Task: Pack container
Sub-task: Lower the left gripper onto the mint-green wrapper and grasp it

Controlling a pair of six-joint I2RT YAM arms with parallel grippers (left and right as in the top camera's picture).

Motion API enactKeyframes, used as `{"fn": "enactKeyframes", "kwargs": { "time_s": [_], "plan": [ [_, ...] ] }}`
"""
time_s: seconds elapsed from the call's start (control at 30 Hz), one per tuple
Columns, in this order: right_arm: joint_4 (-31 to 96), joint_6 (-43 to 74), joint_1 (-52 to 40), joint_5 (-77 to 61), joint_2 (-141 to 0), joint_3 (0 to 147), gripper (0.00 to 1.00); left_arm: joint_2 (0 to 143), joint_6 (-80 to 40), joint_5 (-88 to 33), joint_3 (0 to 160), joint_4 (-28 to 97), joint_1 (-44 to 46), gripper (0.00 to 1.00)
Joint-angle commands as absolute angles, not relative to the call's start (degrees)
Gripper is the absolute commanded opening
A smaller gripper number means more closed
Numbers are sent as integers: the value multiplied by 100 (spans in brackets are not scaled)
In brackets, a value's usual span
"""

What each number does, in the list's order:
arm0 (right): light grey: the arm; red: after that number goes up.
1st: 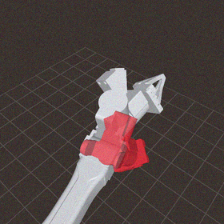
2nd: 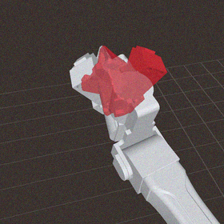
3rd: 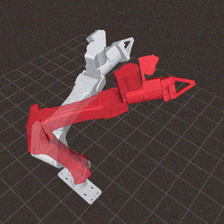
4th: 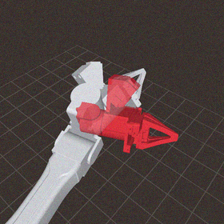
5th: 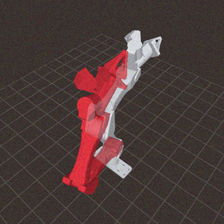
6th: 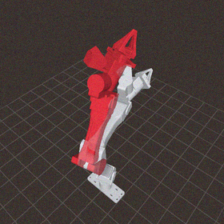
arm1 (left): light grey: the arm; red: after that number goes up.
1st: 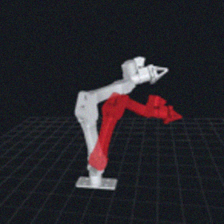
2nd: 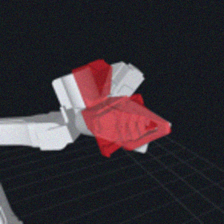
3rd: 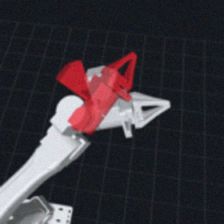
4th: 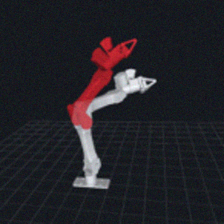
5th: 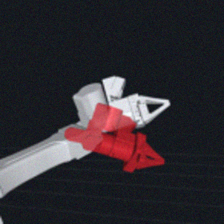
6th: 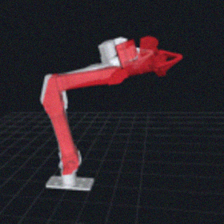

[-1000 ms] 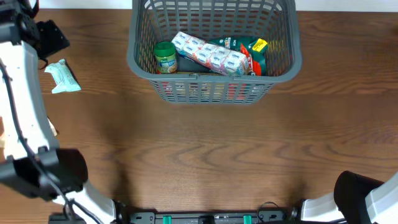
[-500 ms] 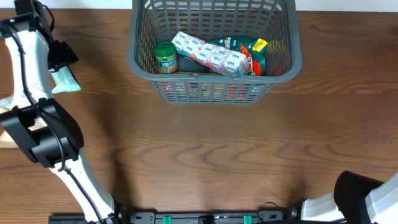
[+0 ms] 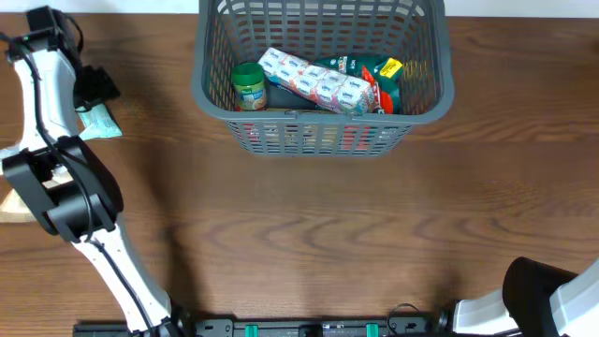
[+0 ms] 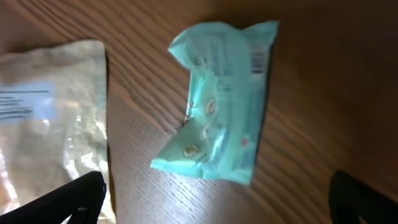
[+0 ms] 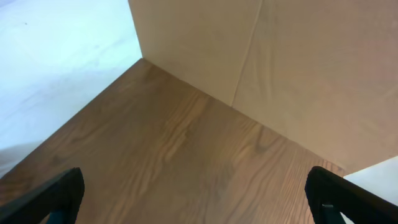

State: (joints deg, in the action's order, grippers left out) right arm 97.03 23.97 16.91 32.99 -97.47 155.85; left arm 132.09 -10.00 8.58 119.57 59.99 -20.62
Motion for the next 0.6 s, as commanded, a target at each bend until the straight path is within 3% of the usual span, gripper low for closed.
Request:
{"fn": "enactKeyframes", "kwargs": {
  "time_s": [0.0,0.57],
  "plan": [
    [9719,2482,1721,3358,-9756,15579,99,13419,-880,259,11920,5944,-2248,99],
    [9719,2482,1721,3358,-9756,15579,99,14027,-211,-283,11904,5704,-2344,99]
  ]
}}
